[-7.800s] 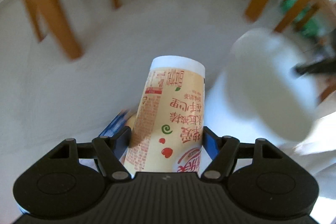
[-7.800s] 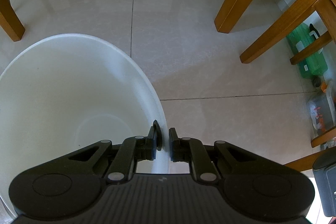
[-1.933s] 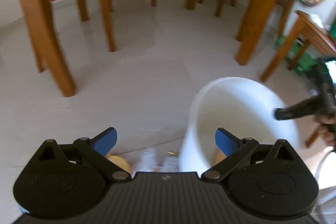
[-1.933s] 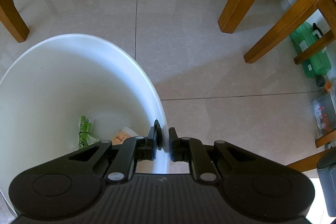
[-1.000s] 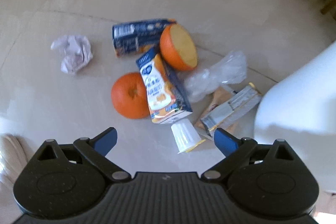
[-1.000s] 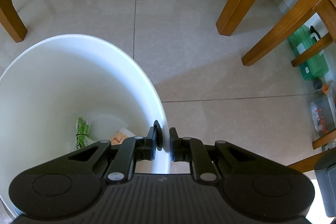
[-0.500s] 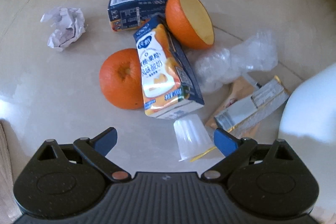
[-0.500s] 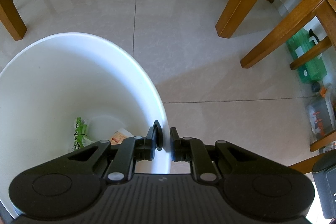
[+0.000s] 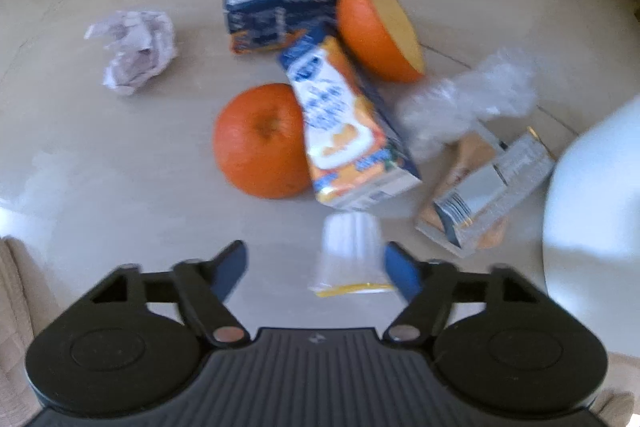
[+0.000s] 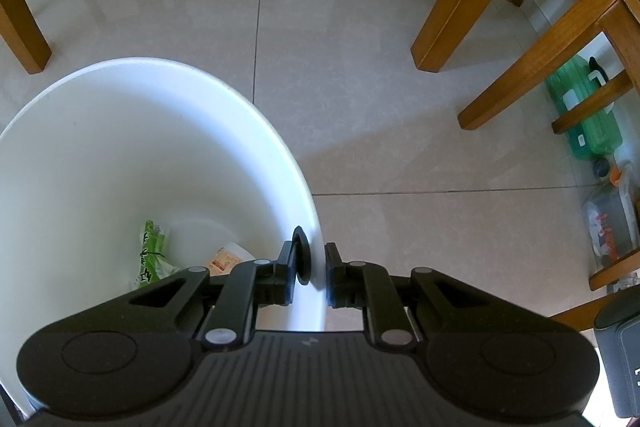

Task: Collect trash
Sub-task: 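Lower the left tool onto the small white cup and close it, then carry the white cup with the left tool into the bin and release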

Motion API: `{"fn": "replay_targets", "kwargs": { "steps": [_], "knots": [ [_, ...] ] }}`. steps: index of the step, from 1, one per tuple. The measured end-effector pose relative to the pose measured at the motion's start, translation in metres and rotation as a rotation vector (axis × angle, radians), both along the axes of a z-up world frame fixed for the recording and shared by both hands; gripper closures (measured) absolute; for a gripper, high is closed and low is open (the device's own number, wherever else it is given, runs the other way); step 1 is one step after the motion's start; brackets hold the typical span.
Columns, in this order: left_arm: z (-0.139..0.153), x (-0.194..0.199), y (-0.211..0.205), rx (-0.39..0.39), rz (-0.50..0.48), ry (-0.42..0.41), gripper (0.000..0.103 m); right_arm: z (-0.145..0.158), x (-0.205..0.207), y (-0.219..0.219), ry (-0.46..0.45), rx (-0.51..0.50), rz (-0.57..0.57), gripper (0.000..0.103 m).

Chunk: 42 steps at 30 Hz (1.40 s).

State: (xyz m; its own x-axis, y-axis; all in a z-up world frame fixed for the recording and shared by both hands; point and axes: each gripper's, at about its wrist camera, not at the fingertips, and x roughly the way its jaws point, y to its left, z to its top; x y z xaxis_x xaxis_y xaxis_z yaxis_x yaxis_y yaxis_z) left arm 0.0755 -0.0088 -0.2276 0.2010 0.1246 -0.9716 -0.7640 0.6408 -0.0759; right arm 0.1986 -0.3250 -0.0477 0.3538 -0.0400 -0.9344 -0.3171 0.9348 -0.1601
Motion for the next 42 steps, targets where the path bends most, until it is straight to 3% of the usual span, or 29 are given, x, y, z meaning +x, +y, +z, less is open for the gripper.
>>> {"fn": "replay_targets", "kwargs": {
  "steps": [5,12,15,19,24,32,37,42],
  "knots": [
    [-0.006,0.008,-0.009,-0.008,-0.034,0.002,0.054,0.000,0.001,0.000,0.001,0.000,0.000,0.086],
    [-0.008,0.010,-0.003,-0.038,-0.013,-0.007,0.057,0.000,0.001,0.001,-0.002,-0.004,0.008,0.086],
    [-0.008,0.012,-0.004,-0.048,-0.024,-0.006,0.068,0.000,0.000,0.001,-0.001,-0.004,0.008,0.086],
    [-0.003,0.010,-0.003,-0.068,-0.020,-0.030,0.068,0.000,0.000,0.002,-0.002,-0.005,0.012,0.085],
    [0.011,0.014,-0.008,-0.078,-0.085,-0.018,0.068,0.000,0.001,0.001,0.000,-0.005,0.016,0.086],
    [0.066,0.015,-0.020,-0.052,-0.351,0.020,0.068,0.001,0.001,0.000,0.006,0.003,0.016,0.086],
    [0.134,0.024,-0.024,-0.048,-0.471,-0.023,0.068,0.001,0.001,0.000,0.012,0.008,0.015,0.086],
    [0.216,0.044,-0.031,-0.016,-0.573,-0.136,0.068,0.001,0.001,-0.002,0.014,0.013,0.013,0.086]
  ]
}}
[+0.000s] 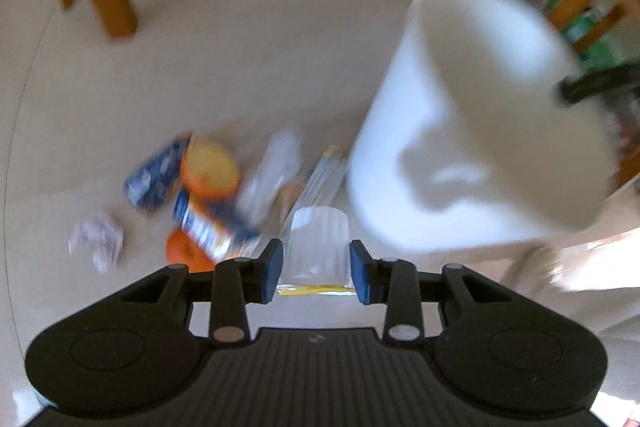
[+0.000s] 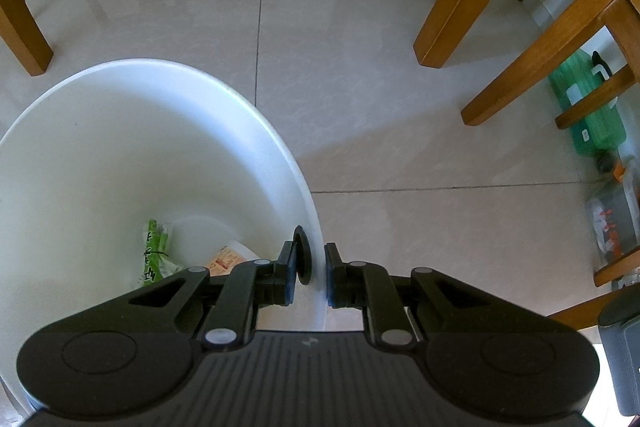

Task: Collect trash
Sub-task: 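Carry the white cup with the left tool into the bin and release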

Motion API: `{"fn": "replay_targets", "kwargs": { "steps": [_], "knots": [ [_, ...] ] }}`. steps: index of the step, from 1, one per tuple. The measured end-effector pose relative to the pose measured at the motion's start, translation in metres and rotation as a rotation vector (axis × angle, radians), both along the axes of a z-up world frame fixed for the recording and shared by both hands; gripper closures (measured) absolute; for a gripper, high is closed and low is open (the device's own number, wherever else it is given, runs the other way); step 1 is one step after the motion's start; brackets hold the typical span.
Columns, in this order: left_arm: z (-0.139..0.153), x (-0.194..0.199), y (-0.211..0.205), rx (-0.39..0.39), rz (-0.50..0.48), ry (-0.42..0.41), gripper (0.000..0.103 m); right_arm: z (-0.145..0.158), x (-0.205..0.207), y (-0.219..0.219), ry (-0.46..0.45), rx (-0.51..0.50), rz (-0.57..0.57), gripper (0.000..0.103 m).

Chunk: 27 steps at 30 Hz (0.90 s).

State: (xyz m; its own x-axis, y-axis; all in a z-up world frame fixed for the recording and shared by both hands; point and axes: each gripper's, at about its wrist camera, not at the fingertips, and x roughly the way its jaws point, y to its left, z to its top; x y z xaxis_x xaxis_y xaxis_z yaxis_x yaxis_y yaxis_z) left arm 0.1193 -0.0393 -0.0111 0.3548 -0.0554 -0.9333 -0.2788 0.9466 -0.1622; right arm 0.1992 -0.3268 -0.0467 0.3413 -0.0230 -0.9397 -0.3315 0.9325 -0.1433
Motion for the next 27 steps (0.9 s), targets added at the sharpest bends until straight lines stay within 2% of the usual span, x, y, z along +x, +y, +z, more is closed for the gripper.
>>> {"fn": "replay_targets", "kwargs": {
  "steps": [5,10,12,13,14,17,22,27],
  "knots": [
    [0.076,0.026,-0.017,-0.021,-0.074,-0.159,0.068,0.000,0.000,0.000,0.001,0.002,0.000,0.086],
    [0.101,0.058,-0.048,-0.035,-0.144,-0.240,0.068,-0.001,-0.001,0.000,0.001,0.003,0.003,0.086],
    [0.098,0.068,-0.060,-0.030,-0.174,-0.245,0.052,-0.001,-0.001,0.000,0.002,0.002,0.005,0.086],
    [0.096,0.072,-0.066,-0.024,-0.191,-0.245,0.028,-0.001,-0.001,0.000,0.002,0.002,0.005,0.086],
    [0.098,0.071,-0.069,-0.013,-0.198,-0.254,0.010,-0.001,-0.001,0.000,0.002,0.002,0.006,0.086],
    [0.100,0.066,-0.072,0.025,-0.197,-0.301,0.008,-0.001,-0.001,-0.001,0.007,0.008,0.004,0.086],
    [0.093,0.059,-0.063,0.032,-0.195,-0.257,0.008,-0.001,-0.001,-0.002,0.011,0.012,0.006,0.086],
    [0.094,0.046,-0.044,0.062,-0.160,-0.257,0.008,-0.001,-0.001,-0.002,0.011,0.011,0.010,0.086]
  ]
}}
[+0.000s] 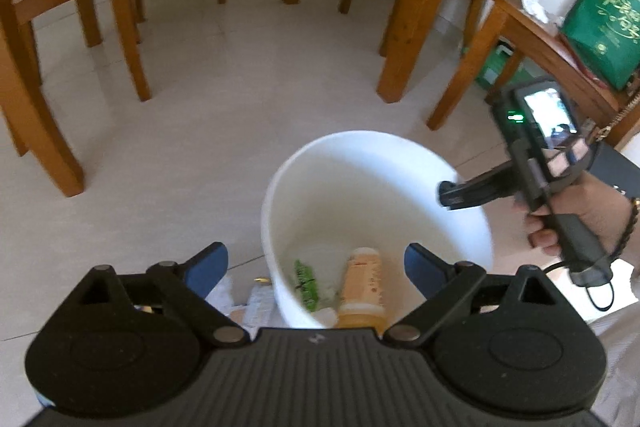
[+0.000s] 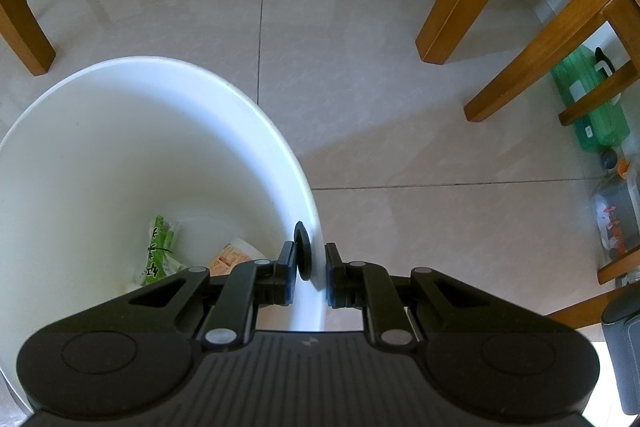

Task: Collect trash
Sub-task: 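Carry the white cup with the left tool into the bin and release, then move the open left tool back over the trash pile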

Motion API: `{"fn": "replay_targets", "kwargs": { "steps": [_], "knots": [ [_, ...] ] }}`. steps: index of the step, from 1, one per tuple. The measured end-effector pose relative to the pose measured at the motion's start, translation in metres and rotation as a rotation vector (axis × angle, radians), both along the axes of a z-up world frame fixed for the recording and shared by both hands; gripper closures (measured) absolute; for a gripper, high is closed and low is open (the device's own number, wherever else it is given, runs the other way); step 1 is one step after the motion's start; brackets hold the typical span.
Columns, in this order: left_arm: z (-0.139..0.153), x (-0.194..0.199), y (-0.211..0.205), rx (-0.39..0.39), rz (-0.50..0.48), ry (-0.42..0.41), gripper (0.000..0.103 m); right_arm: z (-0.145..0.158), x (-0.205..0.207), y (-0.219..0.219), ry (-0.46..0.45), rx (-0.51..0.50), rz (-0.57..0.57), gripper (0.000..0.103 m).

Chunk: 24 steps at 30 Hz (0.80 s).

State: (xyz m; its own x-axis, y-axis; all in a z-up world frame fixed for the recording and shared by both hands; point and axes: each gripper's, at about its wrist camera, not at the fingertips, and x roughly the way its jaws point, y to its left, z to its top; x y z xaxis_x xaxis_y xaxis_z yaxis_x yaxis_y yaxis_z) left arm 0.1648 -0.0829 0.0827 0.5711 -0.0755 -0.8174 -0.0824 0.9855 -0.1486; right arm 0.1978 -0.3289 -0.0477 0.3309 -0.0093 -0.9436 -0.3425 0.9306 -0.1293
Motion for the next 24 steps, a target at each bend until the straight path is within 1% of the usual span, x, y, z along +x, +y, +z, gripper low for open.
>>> {"fn": "replay_targets", "kwargs": {
  "steps": [4,6,8,10,11,13,15,17,19,22,24],
  "knots": [
    [-0.007,-0.010,0.025,0.008,0.077,0.026,0.008,0.000,-0.001,0.001,-0.004,-0.004,0.005,0.086],
    [-0.013,-0.015,0.037,-0.002,0.117,0.045,0.008,0.000,-0.001,0.001,-0.004,-0.004,0.007,0.086],
    [-0.022,-0.022,0.050,-0.046,0.148,0.068,0.008,0.000,-0.002,0.001,-0.003,-0.003,0.008,0.086],
    [-0.034,-0.032,0.061,-0.092,0.183,0.070,0.008,0.000,-0.002,0.001,-0.005,-0.004,0.011,0.086],
    [-0.040,-0.037,0.066,-0.093,0.204,0.064,0.008,0.000,-0.002,0.001,-0.006,-0.007,0.014,0.086],
    [-0.054,-0.047,0.073,-0.066,0.235,0.064,0.008,0.000,-0.002,0.001,-0.006,-0.008,0.015,0.086],
    [-0.068,-0.055,0.077,-0.037,0.247,0.061,0.008,0.000,-0.002,0.002,-0.008,-0.010,0.017,0.086],
    [-0.084,-0.062,0.080,-0.015,0.245,0.089,0.007,0.000,-0.002,0.003,-0.010,-0.013,0.019,0.086],
    [-0.103,-0.068,0.084,-0.007,0.252,0.114,0.007,0.000,-0.004,0.004,-0.012,-0.016,0.022,0.086],
    [-0.129,-0.076,0.088,-0.020,0.249,0.126,0.007,0.000,-0.003,0.003,-0.011,-0.016,0.024,0.086],
    [-0.147,-0.080,0.090,-0.001,0.246,0.138,0.007,0.000,-0.003,0.003,-0.012,-0.016,0.024,0.086]
  ]
}}
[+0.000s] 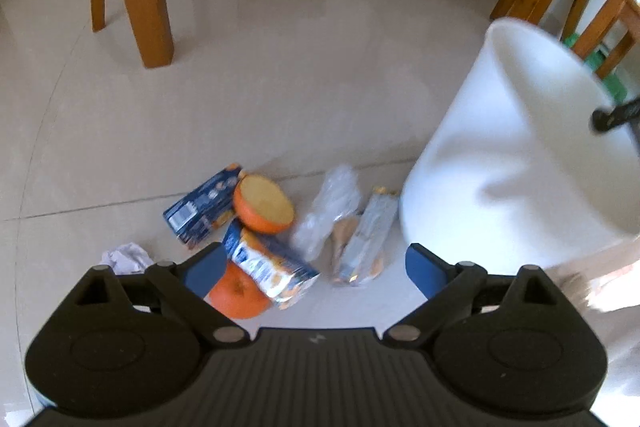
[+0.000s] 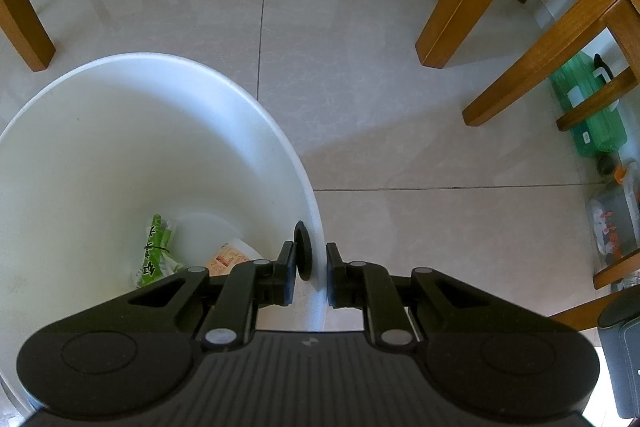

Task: Collect trash
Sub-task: 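Move the open left tool back over the trash pile, then lower the left tool onto the whole orange and close it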

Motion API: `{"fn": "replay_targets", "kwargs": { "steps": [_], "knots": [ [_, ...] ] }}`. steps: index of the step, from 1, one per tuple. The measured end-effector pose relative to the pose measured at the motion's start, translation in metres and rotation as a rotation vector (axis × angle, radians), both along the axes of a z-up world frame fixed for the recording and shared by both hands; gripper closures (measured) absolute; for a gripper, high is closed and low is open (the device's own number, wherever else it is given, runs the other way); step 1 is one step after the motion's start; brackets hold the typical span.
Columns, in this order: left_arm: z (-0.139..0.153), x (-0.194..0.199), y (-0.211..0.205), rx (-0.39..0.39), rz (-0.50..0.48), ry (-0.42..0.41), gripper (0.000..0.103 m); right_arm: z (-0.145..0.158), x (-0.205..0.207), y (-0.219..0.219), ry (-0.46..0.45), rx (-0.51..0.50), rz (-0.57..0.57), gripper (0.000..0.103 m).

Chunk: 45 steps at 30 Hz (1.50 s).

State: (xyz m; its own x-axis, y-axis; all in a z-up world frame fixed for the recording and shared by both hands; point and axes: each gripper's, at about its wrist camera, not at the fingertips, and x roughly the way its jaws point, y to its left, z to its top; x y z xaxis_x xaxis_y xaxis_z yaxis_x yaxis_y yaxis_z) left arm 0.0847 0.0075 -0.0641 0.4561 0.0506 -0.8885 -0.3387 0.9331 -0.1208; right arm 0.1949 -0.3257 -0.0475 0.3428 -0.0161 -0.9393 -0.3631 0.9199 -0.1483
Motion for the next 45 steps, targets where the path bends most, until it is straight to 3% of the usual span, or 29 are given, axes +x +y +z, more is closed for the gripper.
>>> {"fn": "replay_targets", "kwargs": {
  "steps": [6,11,15,22,25,41,45],
  "knots": [
    [-0.045,-0.018,0.009,0.094,-0.047,0.023,0.007,0.000,0.000,0.000,-0.002,-0.003,0.004,0.085],
    [-0.076,-0.022,0.012,0.116,-0.088,0.055,0.007,-0.001,-0.001,0.001,-0.007,-0.012,0.010,0.085],
    [-0.105,-0.023,0.010,0.091,-0.084,0.083,0.008,-0.002,-0.001,0.002,-0.008,-0.017,0.008,0.085],
    [-0.153,-0.028,0.009,0.163,-0.125,0.130,0.009,-0.001,0.001,0.005,-0.008,-0.023,0.003,0.084],
    [-0.167,-0.029,0.012,0.198,-0.140,0.144,0.014,-0.002,0.000,0.006,-0.010,-0.027,0.004,0.084],
    [-0.186,-0.008,0.029,0.175,-0.154,0.090,0.016,-0.003,0.001,0.008,-0.015,-0.040,0.010,0.083],
    [-0.188,-0.007,0.026,0.173,-0.171,0.091,0.021,-0.003,0.000,0.008,-0.019,-0.046,0.016,0.083]
  ]
}}
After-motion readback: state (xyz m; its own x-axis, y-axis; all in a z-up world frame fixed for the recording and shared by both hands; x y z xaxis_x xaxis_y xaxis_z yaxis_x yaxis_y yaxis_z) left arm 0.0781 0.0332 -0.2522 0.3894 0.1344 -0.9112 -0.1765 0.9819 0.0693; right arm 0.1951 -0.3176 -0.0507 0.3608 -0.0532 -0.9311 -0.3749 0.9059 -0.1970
